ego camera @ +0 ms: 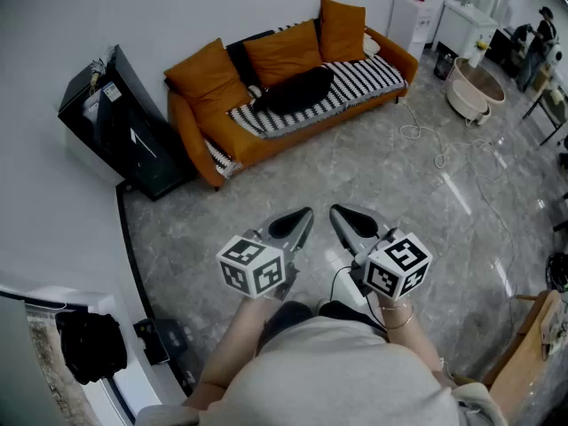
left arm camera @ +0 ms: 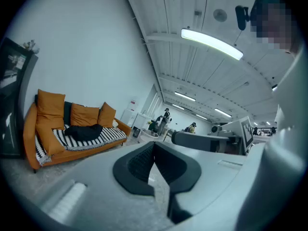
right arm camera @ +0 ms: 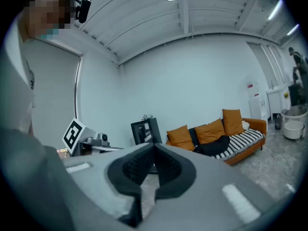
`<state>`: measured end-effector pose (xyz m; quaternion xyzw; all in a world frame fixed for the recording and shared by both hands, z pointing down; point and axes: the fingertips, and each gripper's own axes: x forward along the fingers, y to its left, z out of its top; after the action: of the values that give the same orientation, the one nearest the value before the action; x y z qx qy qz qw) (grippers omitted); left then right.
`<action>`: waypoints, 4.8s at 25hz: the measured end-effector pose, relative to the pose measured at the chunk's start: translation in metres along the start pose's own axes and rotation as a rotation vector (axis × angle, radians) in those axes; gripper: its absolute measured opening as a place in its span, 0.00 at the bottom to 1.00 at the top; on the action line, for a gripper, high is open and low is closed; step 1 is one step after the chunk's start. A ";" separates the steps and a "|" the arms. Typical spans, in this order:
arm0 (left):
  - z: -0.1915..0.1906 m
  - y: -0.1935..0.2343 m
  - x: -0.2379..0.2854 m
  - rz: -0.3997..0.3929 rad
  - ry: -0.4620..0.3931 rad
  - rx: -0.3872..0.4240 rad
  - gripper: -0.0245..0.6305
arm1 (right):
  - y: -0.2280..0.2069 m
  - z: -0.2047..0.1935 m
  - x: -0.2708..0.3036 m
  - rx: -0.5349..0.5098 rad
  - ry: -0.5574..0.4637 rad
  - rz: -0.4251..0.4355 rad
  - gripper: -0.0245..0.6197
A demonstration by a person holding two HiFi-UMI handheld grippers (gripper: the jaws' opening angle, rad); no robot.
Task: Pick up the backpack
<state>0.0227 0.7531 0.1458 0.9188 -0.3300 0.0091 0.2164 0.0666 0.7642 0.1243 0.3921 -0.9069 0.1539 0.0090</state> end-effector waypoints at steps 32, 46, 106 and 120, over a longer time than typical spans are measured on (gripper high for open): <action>0.020 0.095 0.012 0.026 -0.041 0.000 0.05 | -0.008 -0.019 0.096 -0.066 0.013 0.028 0.04; 0.081 0.211 0.162 0.064 0.018 0.024 0.05 | -0.163 0.041 0.210 -0.095 0.019 0.075 0.04; 0.217 0.672 0.450 0.016 0.204 -0.235 0.05 | -0.514 0.112 0.663 0.196 0.179 -0.035 0.04; 0.154 0.713 0.490 0.095 0.299 -0.340 0.05 | -0.558 0.063 0.709 0.266 0.281 0.047 0.04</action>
<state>-0.0484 -0.0955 0.3634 0.8408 -0.3341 0.0997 0.4142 -0.0195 -0.1162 0.3137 0.3434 -0.8772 0.3259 0.0800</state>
